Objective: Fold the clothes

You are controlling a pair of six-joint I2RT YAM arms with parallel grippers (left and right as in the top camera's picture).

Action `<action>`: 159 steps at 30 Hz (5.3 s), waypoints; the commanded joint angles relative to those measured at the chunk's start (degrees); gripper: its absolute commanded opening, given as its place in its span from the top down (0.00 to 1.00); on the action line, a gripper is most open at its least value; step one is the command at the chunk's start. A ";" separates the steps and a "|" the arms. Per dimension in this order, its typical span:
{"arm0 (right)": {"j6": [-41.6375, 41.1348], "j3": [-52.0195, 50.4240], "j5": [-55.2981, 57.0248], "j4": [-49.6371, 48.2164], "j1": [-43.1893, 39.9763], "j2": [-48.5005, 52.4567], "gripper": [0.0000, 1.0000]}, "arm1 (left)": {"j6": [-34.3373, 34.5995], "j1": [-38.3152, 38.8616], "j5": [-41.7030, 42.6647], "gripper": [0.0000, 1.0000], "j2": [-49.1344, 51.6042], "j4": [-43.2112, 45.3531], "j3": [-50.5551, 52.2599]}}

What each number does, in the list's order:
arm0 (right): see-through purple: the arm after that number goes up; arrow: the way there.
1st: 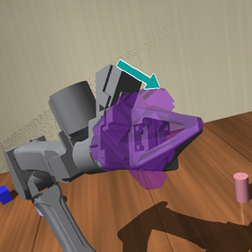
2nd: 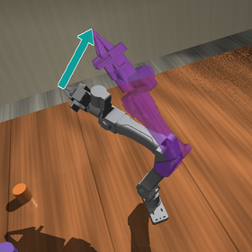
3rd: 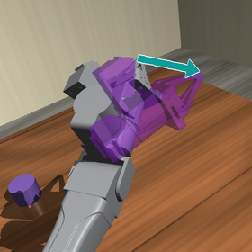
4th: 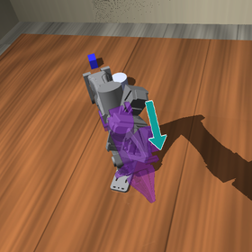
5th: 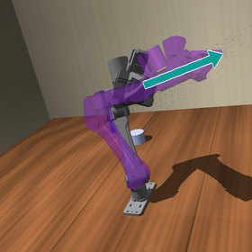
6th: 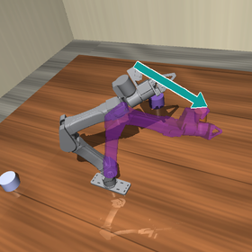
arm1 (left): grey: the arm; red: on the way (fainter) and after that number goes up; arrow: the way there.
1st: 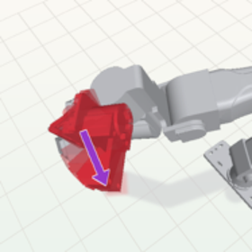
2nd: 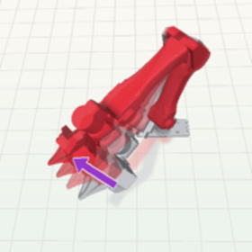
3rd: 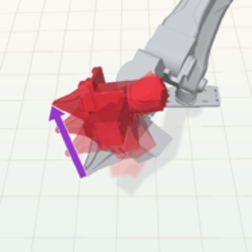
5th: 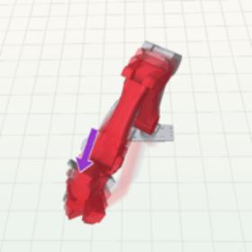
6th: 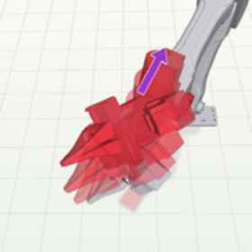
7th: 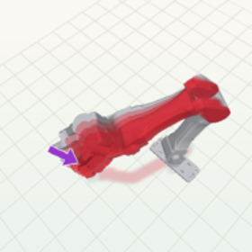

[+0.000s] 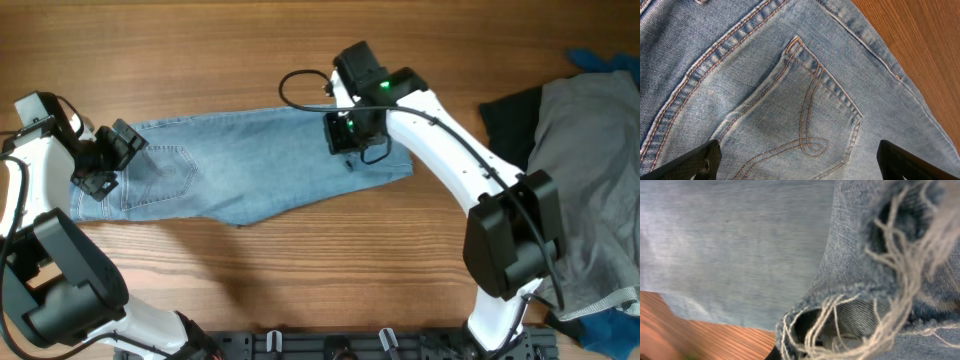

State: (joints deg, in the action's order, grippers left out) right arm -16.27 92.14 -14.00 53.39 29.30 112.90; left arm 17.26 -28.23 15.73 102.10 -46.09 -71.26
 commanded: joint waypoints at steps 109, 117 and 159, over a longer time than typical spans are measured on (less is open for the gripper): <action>-2.01 0.83 19.63 7.72 -8.85 -0.61 0.00 | -18.51 -14.43 2.51 0.96 16.24 13.25 -0.74; 0.76 0.83 19.61 7.72 -16.85 -0.61 0.01 | -15.65 -14.45 -8.98 0.96 14.10 4.02 -13.97; 7.93 0.74 16.87 9.49 -24.28 -0.61 0.00 | 1.70 40.06 -2.29 0.92 12.22 -18.23 -38.56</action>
State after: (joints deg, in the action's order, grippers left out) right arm -9.69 92.14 4.54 62.43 5.30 112.90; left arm 16.82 10.85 13.37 113.25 -64.69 -108.84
